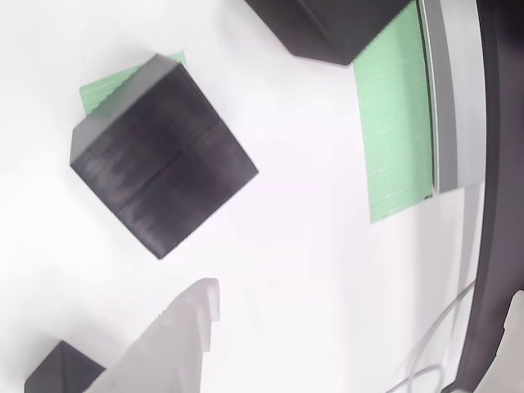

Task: Stack 3 Blocks on the chosen place.

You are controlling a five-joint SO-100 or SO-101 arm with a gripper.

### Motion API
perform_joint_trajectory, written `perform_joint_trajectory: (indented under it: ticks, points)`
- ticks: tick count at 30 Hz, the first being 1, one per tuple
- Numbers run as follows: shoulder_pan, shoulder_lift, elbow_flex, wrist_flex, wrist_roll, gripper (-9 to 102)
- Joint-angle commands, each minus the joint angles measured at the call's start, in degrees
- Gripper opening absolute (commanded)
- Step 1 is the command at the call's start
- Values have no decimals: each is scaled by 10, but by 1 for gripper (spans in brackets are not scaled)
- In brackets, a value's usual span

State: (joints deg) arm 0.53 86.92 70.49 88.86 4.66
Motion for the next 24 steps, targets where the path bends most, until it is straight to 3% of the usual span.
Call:
perform_joint_trajectory:
  ticks: [1,7,14,24]
  points:
    - [-35,12,-40,-18,4,45]
    - [-59,-37,-81,-29,-8,45]
    - [-93,-138,-128,-58,-94,42]
    - [-98,-249,-247,-35,-261,40]
